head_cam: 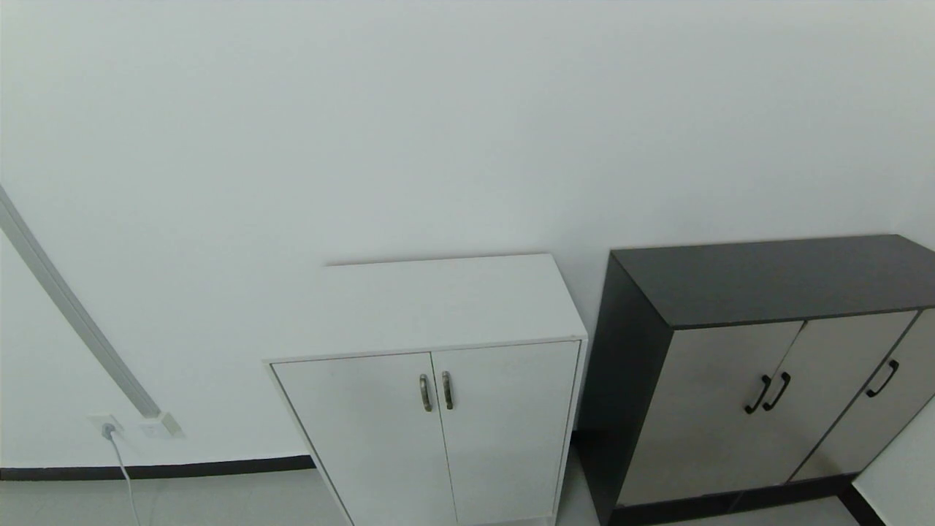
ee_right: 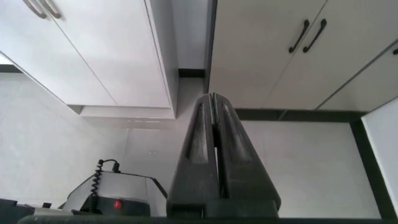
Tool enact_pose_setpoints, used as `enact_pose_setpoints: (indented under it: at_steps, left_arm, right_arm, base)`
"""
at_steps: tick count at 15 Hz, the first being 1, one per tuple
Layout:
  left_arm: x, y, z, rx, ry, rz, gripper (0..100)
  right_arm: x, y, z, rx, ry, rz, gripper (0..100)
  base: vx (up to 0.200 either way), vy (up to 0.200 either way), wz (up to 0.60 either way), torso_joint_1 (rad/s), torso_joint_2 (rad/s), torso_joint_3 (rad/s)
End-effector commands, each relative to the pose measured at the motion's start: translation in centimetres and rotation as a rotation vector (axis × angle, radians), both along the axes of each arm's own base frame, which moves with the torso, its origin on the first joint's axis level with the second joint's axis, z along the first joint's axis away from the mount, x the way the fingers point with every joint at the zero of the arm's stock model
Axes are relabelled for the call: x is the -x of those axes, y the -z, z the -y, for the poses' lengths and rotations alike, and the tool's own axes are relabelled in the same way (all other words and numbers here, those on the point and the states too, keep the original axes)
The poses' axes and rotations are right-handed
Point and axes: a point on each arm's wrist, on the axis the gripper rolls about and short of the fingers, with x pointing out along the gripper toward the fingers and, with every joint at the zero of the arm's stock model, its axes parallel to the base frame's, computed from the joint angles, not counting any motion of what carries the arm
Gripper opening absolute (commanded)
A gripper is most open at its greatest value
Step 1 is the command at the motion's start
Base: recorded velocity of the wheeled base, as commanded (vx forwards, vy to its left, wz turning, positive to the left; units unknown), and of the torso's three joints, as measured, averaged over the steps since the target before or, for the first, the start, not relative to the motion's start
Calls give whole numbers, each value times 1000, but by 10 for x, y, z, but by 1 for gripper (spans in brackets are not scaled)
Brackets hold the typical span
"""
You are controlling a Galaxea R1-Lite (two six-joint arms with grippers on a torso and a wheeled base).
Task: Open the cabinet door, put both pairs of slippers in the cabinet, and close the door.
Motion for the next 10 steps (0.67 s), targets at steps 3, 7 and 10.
enact_pose_setpoints:
  at_steps: [3,7,10]
  left_arm:
    - [0,0,0,0,-1,-1,0]
    - [0,0,0,2,-2,-1,0]
    - [0,0,0,2,-2,-1,0]
  right_arm:
    - [3,0,0,30,-23,39,0]
    - [6,0,1,51,25,82,0]
    - [13,0,2,45,35,161,0]
  base:
    - [0,0,0,0,0,0]
    - [0,0,0,0,0,0]
    - [0,0,0,0,0,0]
